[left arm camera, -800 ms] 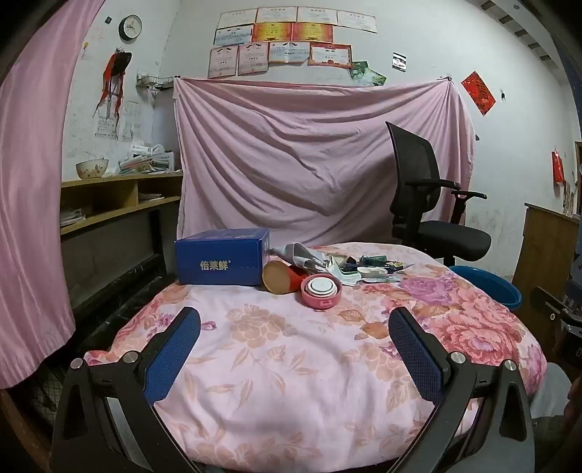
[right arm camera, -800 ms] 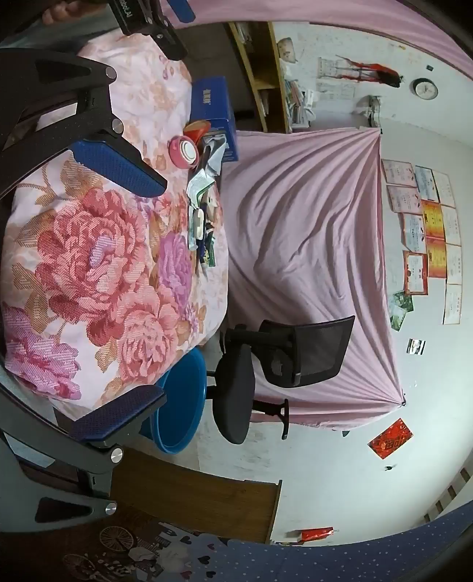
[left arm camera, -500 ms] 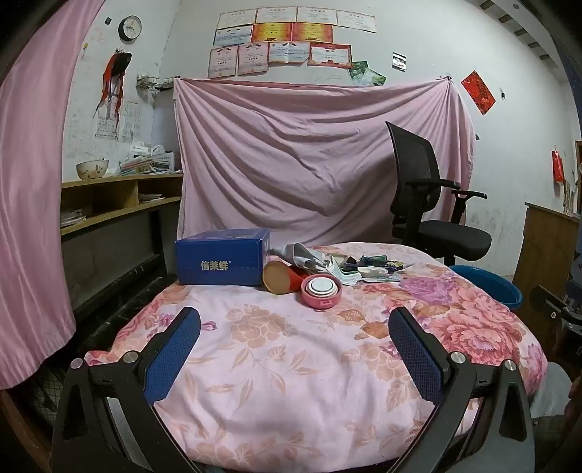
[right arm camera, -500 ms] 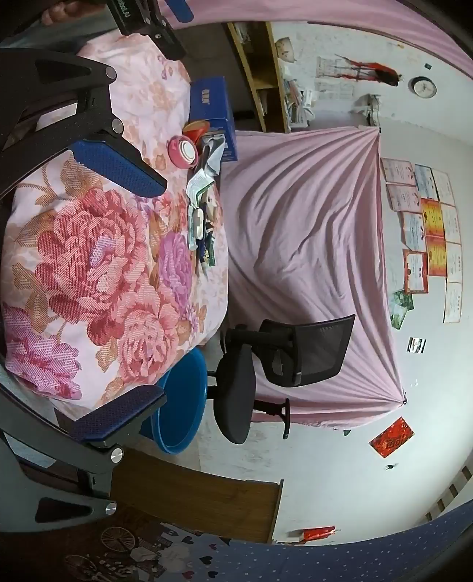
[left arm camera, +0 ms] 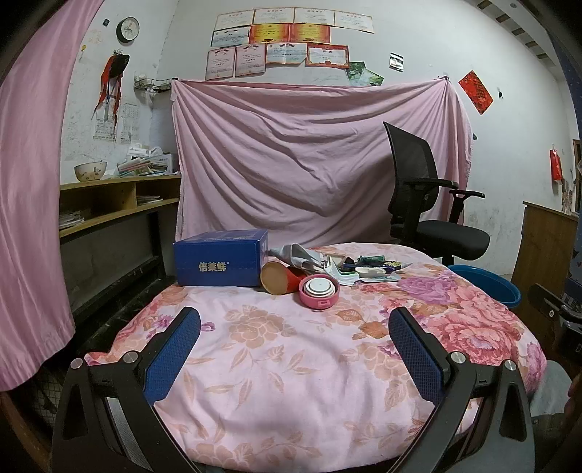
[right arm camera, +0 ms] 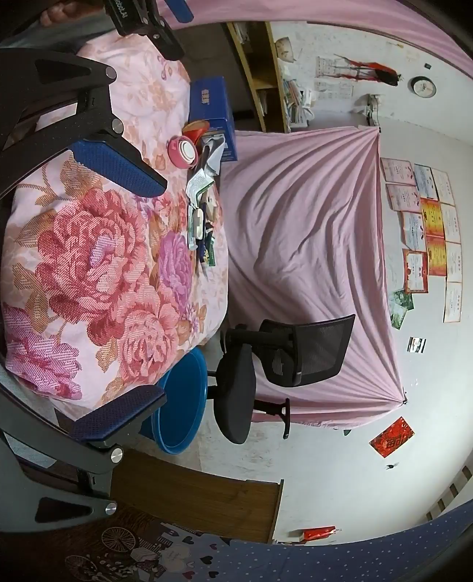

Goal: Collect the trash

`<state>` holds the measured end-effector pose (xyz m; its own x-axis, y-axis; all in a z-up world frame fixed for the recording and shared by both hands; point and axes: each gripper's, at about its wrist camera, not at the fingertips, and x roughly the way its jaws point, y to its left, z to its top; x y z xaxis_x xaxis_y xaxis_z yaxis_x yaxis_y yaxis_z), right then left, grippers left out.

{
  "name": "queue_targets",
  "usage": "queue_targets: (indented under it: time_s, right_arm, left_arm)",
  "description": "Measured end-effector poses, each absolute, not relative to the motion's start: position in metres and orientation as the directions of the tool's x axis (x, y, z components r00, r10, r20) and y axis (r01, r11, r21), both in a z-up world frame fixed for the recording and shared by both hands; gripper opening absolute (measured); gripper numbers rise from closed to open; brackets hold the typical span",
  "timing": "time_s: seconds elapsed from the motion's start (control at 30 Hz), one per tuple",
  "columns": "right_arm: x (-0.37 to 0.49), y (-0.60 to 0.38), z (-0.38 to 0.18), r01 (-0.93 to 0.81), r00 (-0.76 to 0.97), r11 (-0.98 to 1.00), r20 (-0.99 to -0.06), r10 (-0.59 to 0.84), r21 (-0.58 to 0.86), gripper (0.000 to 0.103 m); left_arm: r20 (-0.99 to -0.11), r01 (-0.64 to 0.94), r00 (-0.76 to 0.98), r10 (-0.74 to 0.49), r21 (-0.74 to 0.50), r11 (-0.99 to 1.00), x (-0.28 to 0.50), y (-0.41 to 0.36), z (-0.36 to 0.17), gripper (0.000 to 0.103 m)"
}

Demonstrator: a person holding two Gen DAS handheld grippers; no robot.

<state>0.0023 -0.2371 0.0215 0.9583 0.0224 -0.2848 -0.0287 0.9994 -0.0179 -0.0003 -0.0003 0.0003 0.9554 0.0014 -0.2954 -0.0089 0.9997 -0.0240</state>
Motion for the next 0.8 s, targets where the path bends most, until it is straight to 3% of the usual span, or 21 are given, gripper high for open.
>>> queue_targets:
  time_s: [0.8]
  right_arm:
    - [0.0018,-0.2377,0.0223,-0.028,0.958,0.999,-0.285,0.023,-0.016,0.103]
  left_arm:
    - [-0.294,-0.009,0.956,0.002,-0.023,1.000,-0.0004,-0.0004,0.0003,0.101]
